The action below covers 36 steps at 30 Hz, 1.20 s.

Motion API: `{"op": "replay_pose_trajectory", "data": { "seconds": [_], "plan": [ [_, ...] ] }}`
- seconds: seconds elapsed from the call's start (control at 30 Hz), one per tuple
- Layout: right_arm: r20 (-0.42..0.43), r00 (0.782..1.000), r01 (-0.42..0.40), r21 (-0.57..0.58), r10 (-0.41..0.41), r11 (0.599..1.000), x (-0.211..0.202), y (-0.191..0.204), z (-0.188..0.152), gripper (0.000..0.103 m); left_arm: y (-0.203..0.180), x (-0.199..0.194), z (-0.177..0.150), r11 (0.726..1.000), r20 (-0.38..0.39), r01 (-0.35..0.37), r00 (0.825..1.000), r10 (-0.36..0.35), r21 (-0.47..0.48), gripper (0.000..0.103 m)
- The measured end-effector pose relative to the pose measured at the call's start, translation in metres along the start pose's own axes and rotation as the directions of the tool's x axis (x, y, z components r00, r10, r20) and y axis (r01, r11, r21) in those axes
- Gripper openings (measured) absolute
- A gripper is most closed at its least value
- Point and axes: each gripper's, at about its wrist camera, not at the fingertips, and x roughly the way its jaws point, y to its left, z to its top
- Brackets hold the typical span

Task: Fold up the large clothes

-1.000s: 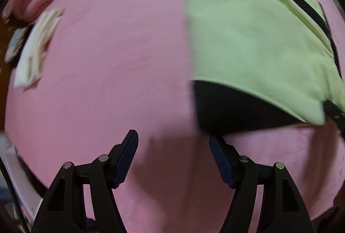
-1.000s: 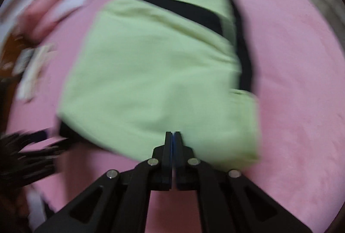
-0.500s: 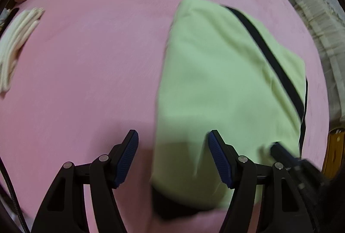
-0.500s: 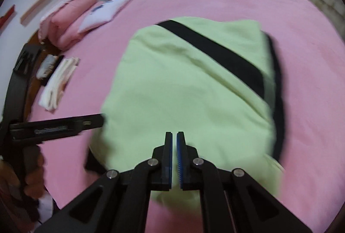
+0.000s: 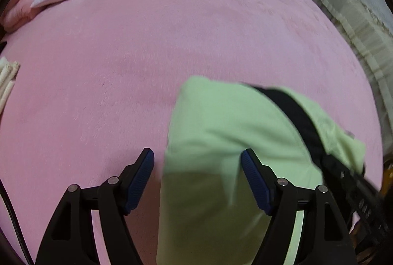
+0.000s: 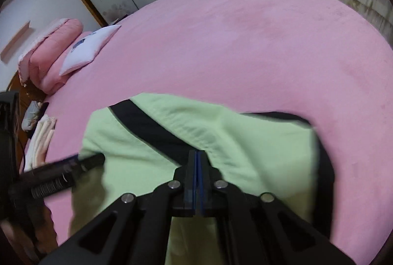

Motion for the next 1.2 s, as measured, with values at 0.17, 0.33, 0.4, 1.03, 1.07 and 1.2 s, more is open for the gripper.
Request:
{"op": "replay_pose_trajectory", "data": {
  "seconds": [0.17,0.33,0.4,1.03,1.07,1.2],
  "plan": [
    [0.042,0.987,0.153,0.002,-0.153,0.988,-0.023,-0.008,-0.014,0.001,-0.004,-0.016,-0.01,0.996,0.03,-0.076,0.997,0.074,0.046,0.073],
    [0.021,0.975,0.219,0.137,-0.223,0.966,-0.059,-0.012,-0.045,0.013,-0.005,-0.043,-0.042,0.998,-0.003,-0.055,0.998,0.055,0.015,0.073],
    [-0.005,0.972,0.232,0.174,-0.234,0.957,-0.073,-0.007,-0.069,0.035,0.0,-0.056,-0.061,0.999,-0.014,-0.041,0.999,0.041,0.006,0.073],
    [-0.185,0.948,0.277,0.08,-0.259,0.958,-0.186,0.075,-0.145,0.083,-0.014,-0.189,-0.205,0.999,-0.137,-0.03,0.99,0.027,-0.015,0.086],
    [-0.19,0.944,0.288,0.07,-0.271,0.955,-0.188,0.079,-0.145,0.084,-0.017,-0.199,-0.207,1.0,-0.129,-0.025,0.991,0.023,-0.014,0.087],
    [-0.193,0.94,0.298,0.058,-0.282,0.953,-0.207,0.092,-0.142,0.084,-0.021,-0.223,-0.207,0.999,-0.12,-0.035,0.992,0.037,0.014,0.091]
  ]
}}
